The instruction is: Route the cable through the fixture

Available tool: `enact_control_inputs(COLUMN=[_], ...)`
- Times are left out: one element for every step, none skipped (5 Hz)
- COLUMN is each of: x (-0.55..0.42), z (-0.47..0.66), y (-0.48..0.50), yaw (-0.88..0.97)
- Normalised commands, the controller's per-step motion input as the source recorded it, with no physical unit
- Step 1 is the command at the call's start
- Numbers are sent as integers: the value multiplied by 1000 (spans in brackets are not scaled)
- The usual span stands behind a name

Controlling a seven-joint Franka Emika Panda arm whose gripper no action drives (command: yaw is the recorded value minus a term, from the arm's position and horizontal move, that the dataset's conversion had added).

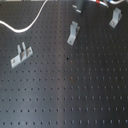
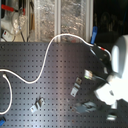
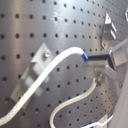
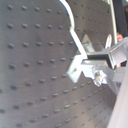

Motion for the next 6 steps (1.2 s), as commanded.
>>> enact_control_inputs(x=[-568, 27, 266, 68, 268, 453], z=[-470, 11, 146, 82, -10, -196], y=[363, -47, -519, -546, -475, -66], yaw=[403, 0, -43, 0, -31, 0])
